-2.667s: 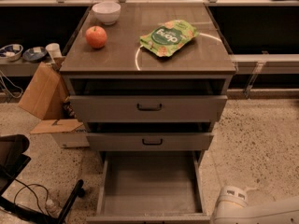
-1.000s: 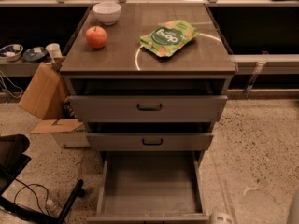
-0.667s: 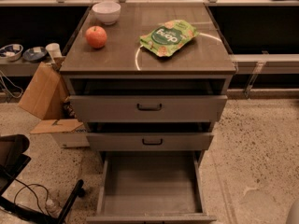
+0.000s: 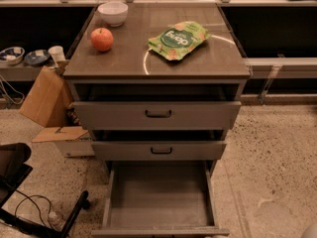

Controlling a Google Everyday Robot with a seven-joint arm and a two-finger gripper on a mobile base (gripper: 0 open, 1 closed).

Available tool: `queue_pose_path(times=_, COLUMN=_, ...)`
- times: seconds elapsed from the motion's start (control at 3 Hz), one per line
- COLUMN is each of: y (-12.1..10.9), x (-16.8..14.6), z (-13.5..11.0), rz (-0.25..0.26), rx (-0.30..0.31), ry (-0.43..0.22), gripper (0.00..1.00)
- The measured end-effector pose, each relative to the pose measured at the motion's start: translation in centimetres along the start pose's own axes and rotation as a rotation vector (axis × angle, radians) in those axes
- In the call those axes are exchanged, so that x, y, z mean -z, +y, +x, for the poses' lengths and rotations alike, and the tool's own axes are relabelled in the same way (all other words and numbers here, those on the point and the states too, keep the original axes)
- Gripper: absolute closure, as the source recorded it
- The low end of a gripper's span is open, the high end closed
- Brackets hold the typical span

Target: Close bottom drawer

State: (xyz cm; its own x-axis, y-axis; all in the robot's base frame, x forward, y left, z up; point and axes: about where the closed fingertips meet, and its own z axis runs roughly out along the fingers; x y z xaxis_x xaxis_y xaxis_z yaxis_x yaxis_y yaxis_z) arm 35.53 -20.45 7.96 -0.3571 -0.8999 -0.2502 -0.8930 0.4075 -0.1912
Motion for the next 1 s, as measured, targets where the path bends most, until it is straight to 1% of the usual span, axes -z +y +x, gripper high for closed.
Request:
queue_pose_path(times=0.33, y=-2.3, x=1.3, z=-1.9, rz=0.086, rx=0.043, ry=-0.055, gripper=1.0)
queue_pose_path(times=0.67, y=-4.4, x=3.2, z=-3.1, rz=0.145, rx=0.071, ry=-0.115, gripper=1.0)
queue_pose_path(times=1.0, y=-7.2, x=4.9, z=-4.3, rz=0.185, rx=0.105, ry=-0.155, gripper=1.0)
